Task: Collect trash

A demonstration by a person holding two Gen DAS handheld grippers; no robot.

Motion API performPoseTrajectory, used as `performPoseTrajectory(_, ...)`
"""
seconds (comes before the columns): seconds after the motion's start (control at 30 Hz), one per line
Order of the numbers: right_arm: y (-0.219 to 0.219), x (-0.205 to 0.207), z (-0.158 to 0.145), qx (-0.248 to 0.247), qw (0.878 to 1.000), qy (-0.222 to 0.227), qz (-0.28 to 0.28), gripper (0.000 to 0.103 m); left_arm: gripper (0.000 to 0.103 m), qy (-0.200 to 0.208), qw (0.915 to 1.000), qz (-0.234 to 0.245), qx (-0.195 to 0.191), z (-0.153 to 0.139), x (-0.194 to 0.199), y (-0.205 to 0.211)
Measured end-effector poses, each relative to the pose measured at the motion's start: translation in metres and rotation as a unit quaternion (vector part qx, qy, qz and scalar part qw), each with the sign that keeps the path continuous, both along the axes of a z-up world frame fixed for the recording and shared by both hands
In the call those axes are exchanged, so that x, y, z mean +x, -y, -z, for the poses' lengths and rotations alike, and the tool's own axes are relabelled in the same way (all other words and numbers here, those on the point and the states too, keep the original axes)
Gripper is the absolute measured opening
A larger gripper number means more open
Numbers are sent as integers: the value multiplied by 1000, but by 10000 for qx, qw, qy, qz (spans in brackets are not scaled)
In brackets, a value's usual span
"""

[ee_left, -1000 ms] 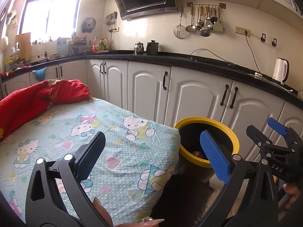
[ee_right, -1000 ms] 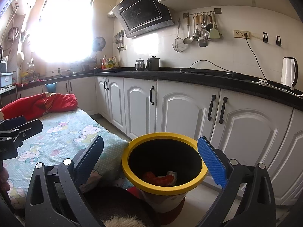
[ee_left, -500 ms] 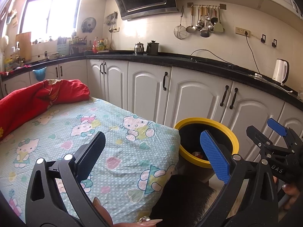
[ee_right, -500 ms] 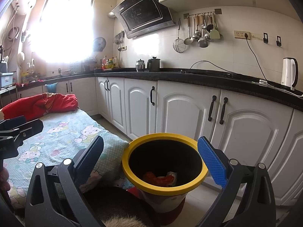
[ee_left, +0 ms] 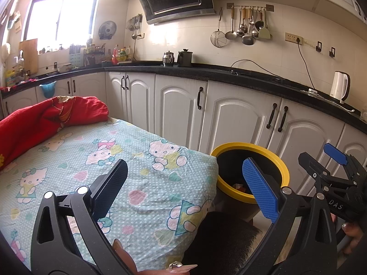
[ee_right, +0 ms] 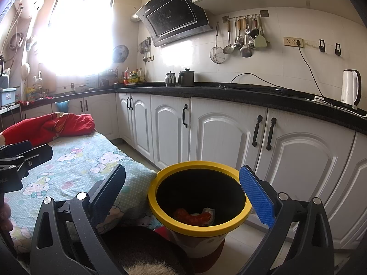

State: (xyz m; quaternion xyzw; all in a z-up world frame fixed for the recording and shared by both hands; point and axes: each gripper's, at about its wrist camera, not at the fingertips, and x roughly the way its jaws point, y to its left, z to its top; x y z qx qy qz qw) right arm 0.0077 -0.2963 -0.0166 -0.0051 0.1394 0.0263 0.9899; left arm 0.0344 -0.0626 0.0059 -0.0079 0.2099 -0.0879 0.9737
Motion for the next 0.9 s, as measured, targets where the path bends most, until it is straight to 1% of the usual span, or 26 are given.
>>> performPoseTrajectory(0.13,0,0,0,11,10000,8,3,97,92,-12,10000,-5,6,0,1,1)
performPoseTrajectory(0.23,0,1,0,24,10000,-33,1,97,92,9,9999,-72,90,0,1,2)
performPoseTrajectory(0.43,4,7,0,145,9998,-158,20,97,92,-57,10000,30,65,2,3,5)
performPoseTrajectory(0.53,1,11,0,168,9996,-229,-27,97,92,-215,9997,71,-125,2,4,-1)
performPoseTrajectory(0.6,-10,18,-3,130,9992,-312,-231,97,92,-388,9988,-16,-306,3,6,-15)
performPoseTrajectory(0.67,-29,24,-7,114,9977,-390,-534,97,92,-547,9973,-261,-415,3,6,-36)
performPoseTrajectory(0.7,-47,29,-9,126,9957,-460,-798,97,92,-629,9960,-419,-472,3,4,-51)
performPoseTrajectory(0.73,-67,34,-11,120,9928,-541,-1060,97,92,-702,9936,-717,-510,2,0,-76)
performPoseTrajectory(0.8,-126,45,-13,33,9814,-791,-1750,97,92,-710,9864,-1422,-407,1,-10,-123)
performPoseTrajectory(0.83,-159,48,-12,27,9731,-958,-2095,97,92,-718,9815,-1743,-339,0,-14,-145)
performPoseTrajectory(0.87,-191,49,-11,-28,9645,-1129,-2388,97,92,-739,9695,-2326,-210,0,-24,-183)
performPoseTrajectory(0.9,-236,49,-7,-184,9489,-1399,-2822,97,92,-767,9541,-2894,-107,1,-34,-217)
